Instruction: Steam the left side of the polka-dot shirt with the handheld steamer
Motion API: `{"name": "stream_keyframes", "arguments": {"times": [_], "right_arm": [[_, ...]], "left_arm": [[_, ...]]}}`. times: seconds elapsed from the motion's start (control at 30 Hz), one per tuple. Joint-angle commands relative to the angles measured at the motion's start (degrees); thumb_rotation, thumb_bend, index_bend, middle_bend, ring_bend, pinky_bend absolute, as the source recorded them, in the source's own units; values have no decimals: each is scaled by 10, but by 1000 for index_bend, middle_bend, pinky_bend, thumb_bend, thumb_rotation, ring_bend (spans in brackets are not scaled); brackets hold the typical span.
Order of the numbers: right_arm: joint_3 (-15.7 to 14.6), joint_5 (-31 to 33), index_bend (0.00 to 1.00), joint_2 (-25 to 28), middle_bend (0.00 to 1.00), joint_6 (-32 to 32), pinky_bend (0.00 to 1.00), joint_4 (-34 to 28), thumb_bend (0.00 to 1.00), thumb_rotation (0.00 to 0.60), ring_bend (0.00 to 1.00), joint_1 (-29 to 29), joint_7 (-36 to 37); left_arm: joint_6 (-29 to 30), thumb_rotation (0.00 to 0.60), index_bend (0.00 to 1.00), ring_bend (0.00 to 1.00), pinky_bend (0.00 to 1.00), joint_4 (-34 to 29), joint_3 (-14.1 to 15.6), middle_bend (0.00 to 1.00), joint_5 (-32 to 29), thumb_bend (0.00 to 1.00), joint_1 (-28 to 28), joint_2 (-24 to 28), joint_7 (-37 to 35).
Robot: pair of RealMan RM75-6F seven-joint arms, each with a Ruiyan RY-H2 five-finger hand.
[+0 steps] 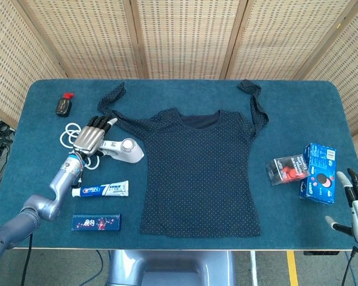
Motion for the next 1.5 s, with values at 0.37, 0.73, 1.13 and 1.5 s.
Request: {"name": "stream_keyframes", "arguments": {"times": [0.37, 0.73, 1.13, 1.5], "right_arm": [[3, 9, 91, -5, 0, -7, 0, 2, 0, 600, 0, 3, -8], [2, 6, 93, -7, 0, -7, 0, 3, 0, 600, 0, 5, -10], [-1, -4, 93, -6, 0, -3, 0, 3, 0, 600, 0, 4, -6], [-5, -12, 94, -7, 0, -4, 0, 3, 0, 600, 0, 4, -9]], "left_arm": [[-34, 600, 0, 0, 0, 94, 17, 0, 11, 357, -37, -39, -40], [-32, 600, 0, 0, 0, 140, 33, 0, 22, 495, -46, -64, -74], [-8, 600, 182, 271, 164, 173, 51, 254, 36, 603, -47, -84, -101], [50, 600, 658, 564, 583, 198, 73, 607, 58, 607, -29, -90, -119]]}}
